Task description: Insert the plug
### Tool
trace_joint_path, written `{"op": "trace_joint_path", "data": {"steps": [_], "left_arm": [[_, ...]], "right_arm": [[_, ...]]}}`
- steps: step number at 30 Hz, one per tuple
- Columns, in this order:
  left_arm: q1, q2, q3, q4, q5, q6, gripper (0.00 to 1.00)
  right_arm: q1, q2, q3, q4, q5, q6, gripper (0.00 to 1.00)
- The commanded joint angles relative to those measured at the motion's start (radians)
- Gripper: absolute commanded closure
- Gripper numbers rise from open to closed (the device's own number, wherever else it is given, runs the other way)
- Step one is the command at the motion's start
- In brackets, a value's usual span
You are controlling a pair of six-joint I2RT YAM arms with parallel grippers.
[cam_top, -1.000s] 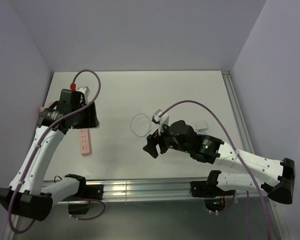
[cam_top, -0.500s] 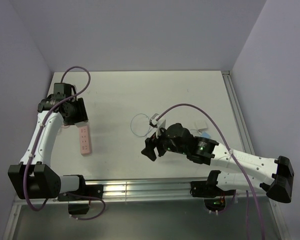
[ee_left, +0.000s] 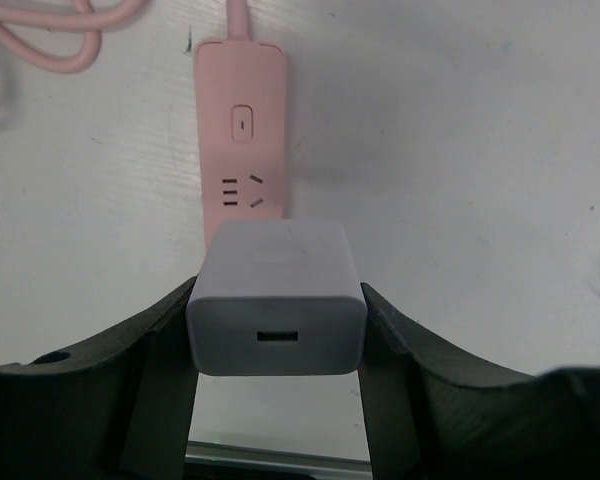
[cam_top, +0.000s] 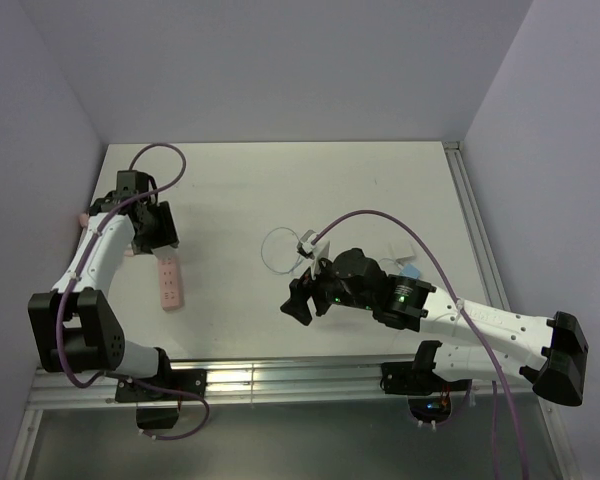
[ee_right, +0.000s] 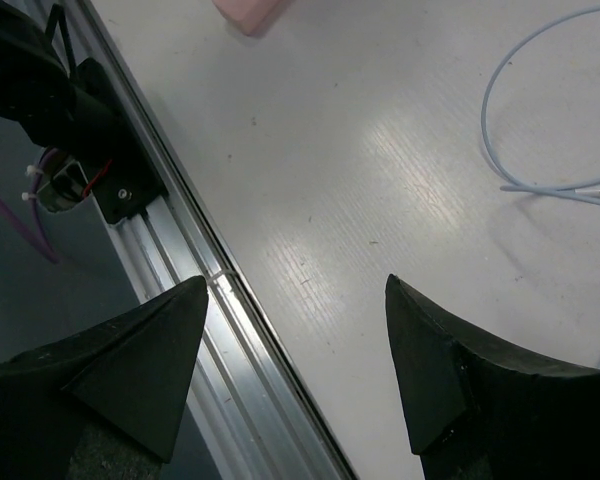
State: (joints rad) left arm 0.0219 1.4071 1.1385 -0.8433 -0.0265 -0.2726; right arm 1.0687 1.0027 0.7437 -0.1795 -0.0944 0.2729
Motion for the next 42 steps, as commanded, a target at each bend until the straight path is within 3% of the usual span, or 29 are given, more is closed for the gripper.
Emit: {"op": "trace_joint_path", "data": {"steps": [1, 42], "left_arm": [[0.036, 0.024, 0.001, 0.064, -0.003, 0.027, 1.00], [0.073, 0.121, -0.052, 0.139, 0.031, 0.049, 1.00]], "right_arm": [[-0.004, -0.021, -0.009, 0.037, 0.012, 0.005, 0.22], [-0.004, 0.004, -0.004, 0.034, 0.019, -0.003, 0.22]]}}
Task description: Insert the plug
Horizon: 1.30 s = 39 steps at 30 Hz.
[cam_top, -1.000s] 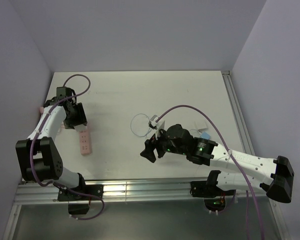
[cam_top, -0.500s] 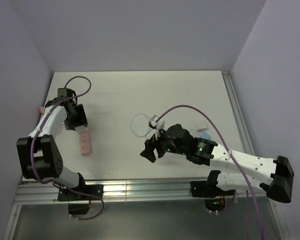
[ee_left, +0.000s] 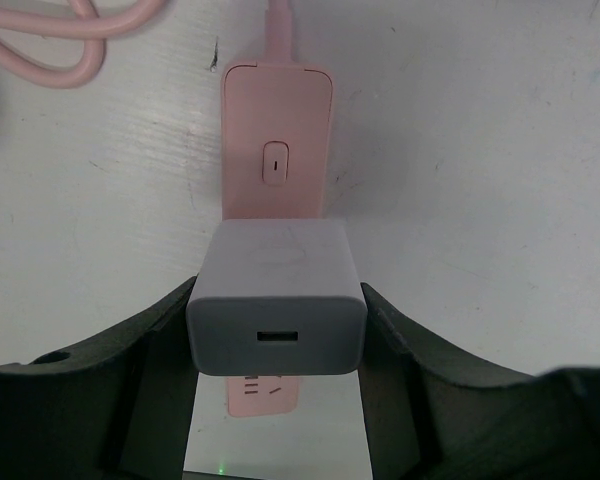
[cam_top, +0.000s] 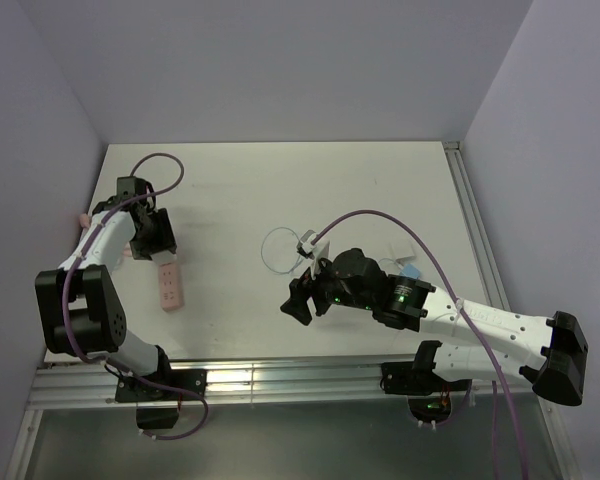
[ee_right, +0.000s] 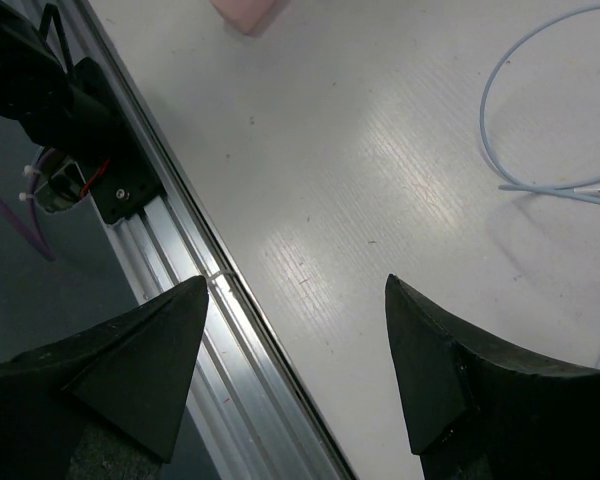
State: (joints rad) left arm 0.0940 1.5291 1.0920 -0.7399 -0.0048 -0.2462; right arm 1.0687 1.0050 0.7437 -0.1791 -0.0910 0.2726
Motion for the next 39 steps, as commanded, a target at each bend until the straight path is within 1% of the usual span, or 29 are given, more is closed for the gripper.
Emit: {"op": "trace_joint_path", "data": {"steps": [1, 5, 6, 11, 16, 17, 18, 26, 27, 32, 33, 39], "left_arm": [[0.001, -0.003, -0.007, 0.037, 0.009, 0.022, 1.00], [0.001, 0.002, -0.015, 0.036, 0.009, 0.022, 1.00], [0.001, 0.006, -0.018, 0.036, -0.019, 0.022, 1.00], [0.001, 0.052, -0.029, 0.045, -0.012, 0.031, 0.99], [0.003, 0.089, -0.098, 0.092, 0.020, 0.035, 1.00], [0.006, 0.106, -0.113, 0.108, 0.046, 0.035, 1.00], [0.012, 0.117, -0.106, 0.081, 0.057, 0.041, 1.00], [0.021, 0.095, -0.132, 0.091, 0.078, 0.036, 1.00], [0.021, 0.089, -0.130, 0.096, 0.124, 0.024, 1.00], [0.019, 0.054, -0.107, 0.108, 0.193, -0.054, 1.00], [0.018, 0.048, -0.106, 0.108, 0.196, -0.097, 1.00], [-0.034, 0.014, -0.127, 0.131, 0.197, -0.214, 1.00]], "right_arm": [[-0.004, 0.001, -0.004, 0.033, 0.014, -0.004, 0.22], [-0.004, 0.001, -0.001, 0.032, 0.014, -0.004, 0.22], [-0.003, 0.000, -0.003, 0.032, 0.014, -0.004, 0.22], [-0.004, 0.000, 0.000, 0.029, 0.017, -0.004, 0.22], [-0.004, -0.006, -0.004, 0.029, 0.023, -0.004, 0.22], [-0.004, -0.008, -0.003, 0.030, 0.023, -0.004, 0.22], [-0.004, -0.008, -0.003, 0.029, 0.022, -0.004, 0.22], [-0.004, -0.023, -0.007, 0.036, 0.005, -0.003, 0.22], [-0.004, -0.023, -0.009, 0.038, 0.005, -0.001, 0.22], [-0.003, -0.019, -0.006, 0.032, 0.014, -0.004, 0.22], [-0.003, -0.019, -0.007, 0.033, 0.019, -0.004, 0.22], [-0.004, -0.014, -0.003, 0.035, 0.028, -0.003, 0.22]]}}
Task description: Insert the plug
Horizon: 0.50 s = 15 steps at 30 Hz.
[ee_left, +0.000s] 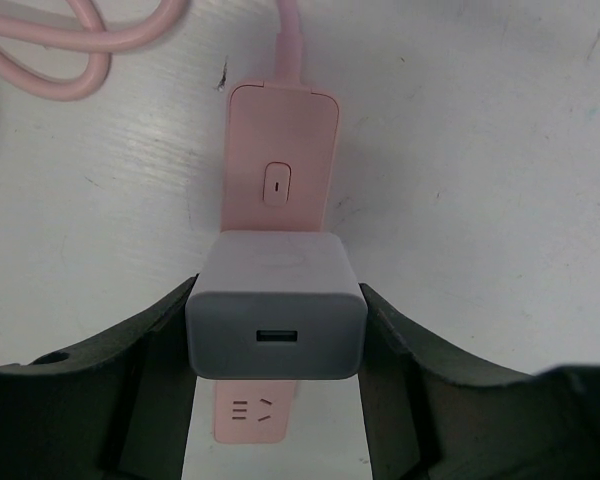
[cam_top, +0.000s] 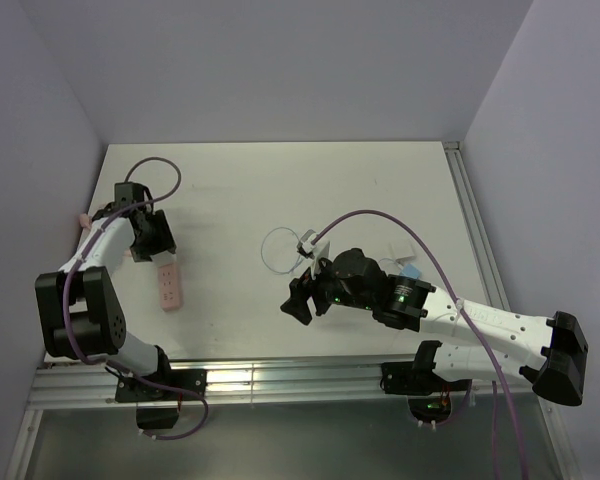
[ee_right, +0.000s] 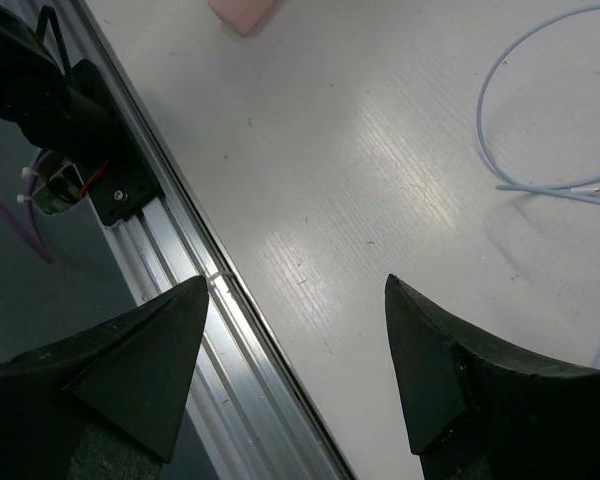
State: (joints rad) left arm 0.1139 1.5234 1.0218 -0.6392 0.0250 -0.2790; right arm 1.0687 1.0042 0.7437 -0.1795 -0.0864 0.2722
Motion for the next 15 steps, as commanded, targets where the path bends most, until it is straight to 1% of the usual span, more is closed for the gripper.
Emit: {"op": "trace_joint_path", "data": {"steps": [1, 2, 3, 5, 6, 7, 10, 13, 15], "left_arm": [[-0.068, 0.015, -0.071, 0.050, 0.170, -0.208, 1.00], [-0.069, -0.002, -0.110, 0.076, 0.244, -0.233, 1.00], [-0.069, -0.005, -0.126, 0.131, 0.274, -0.276, 1.00], [-0.089, 0.009, -0.134, 0.141, 0.268, -0.296, 1.00], [-0.103, 0.021, -0.128, 0.133, 0.224, -0.299, 1.00], [-0.127, 0.021, -0.127, 0.138, 0.217, -0.307, 1.00], [-0.137, 0.011, -0.146, 0.188, 0.276, -0.357, 1.00], [-0.164, 0.017, -0.118, 0.171, 0.253, -0.368, 1.00], [-0.166, 0.017, -0.129, 0.211, 0.303, -0.411, 1.00]], "right_arm": [[-0.004, -0.010, -0.001, 0.032, 0.027, -0.002, 0.22], [-0.003, -0.010, -0.003, 0.032, 0.031, -0.002, 0.22], [-0.003, -0.010, -0.003, 0.029, 0.034, -0.002, 0.22], [-0.004, -0.009, -0.001, 0.029, 0.040, -0.002, 0.22], [-0.004, -0.009, -0.003, 0.029, 0.039, -0.004, 0.22], [-0.004, -0.006, -0.003, 0.029, 0.039, -0.004, 0.22], [-0.003, -0.001, -0.003, 0.034, 0.031, -0.002, 0.22], [-0.004, 0.007, 0.002, 0.034, 0.031, -0.002, 0.22], [-0.004, 0.007, 0.000, 0.034, 0.033, -0.004, 0.22]]}}
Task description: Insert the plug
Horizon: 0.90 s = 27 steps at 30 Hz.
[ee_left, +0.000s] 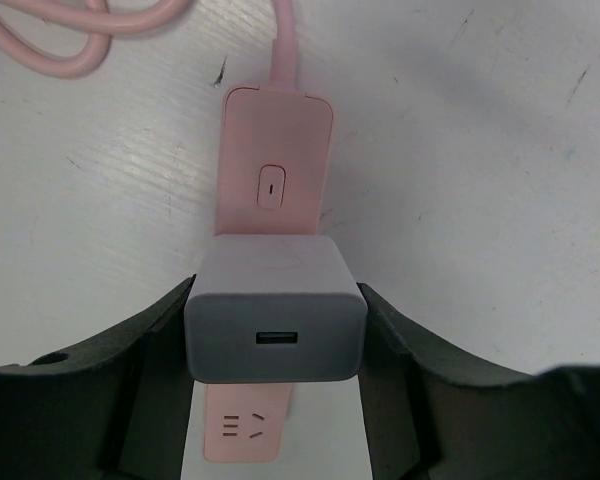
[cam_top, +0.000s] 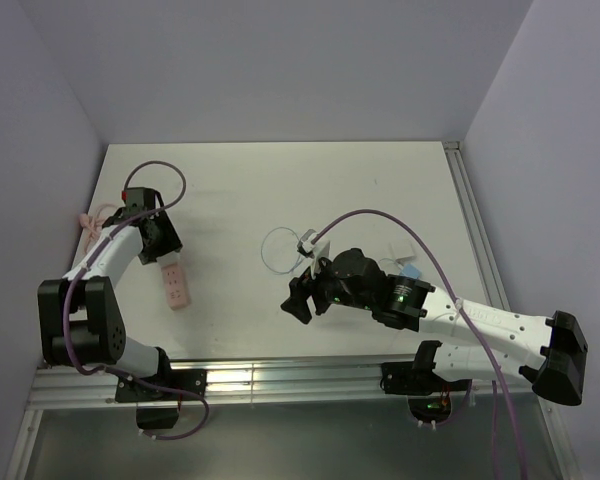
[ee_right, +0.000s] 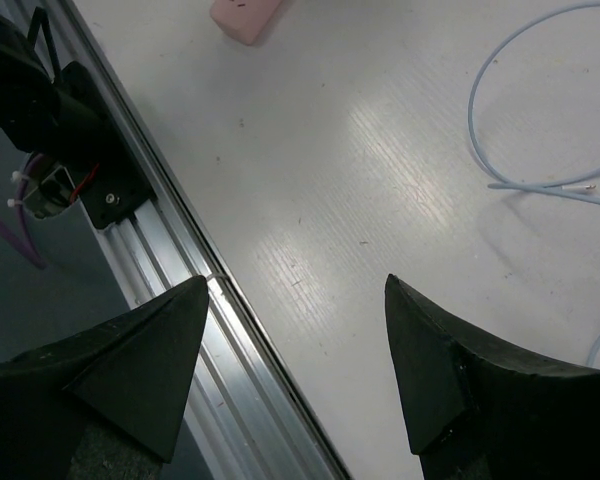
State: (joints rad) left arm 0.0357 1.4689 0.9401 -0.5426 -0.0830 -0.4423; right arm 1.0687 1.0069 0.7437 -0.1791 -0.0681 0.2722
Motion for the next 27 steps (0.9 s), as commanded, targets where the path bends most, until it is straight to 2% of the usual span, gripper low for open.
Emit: {"op": "trace_joint_path", "data": {"steps": [1, 5, 10, 12, 15, 24, 27], "left_arm": [[-0.086, 0.073, -0.053, 0.134, 0.451, -0.260, 1.00], [-0.102, 0.074, -0.041, 0.095, 0.376, -0.233, 1.00], [-0.059, 0.035, -0.141, 0.133, 0.417, -0.242, 1.00], [-0.037, 0.016, -0.222, 0.179, 0.462, -0.251, 1.00], [0.059, 0.037, -0.276, 0.200, 0.479, -0.216, 1.00], [0.063, 0.133, -0.201, 0.110, 0.419, -0.101, 1.00], [0.020, 0.148, -0.189, 0.096, 0.388, -0.096, 1.00]], "right_arm": [[-0.003, 0.006, 0.000, 0.035, 0.014, -0.004, 0.22], [-0.003, 0.009, 0.006, 0.029, 0.021, -0.004, 0.22], [-0.004, 0.007, 0.000, 0.033, 0.021, -0.004, 0.22], [-0.004, 0.010, 0.002, 0.033, 0.017, -0.002, 0.22], [-0.004, 0.006, 0.000, 0.033, 0.013, -0.004, 0.22], [-0.003, 0.001, -0.006, 0.035, 0.024, -0.004, 0.22], [-0.004, 0.007, -0.004, 0.039, 0.021, -0.002, 0.22]]}}
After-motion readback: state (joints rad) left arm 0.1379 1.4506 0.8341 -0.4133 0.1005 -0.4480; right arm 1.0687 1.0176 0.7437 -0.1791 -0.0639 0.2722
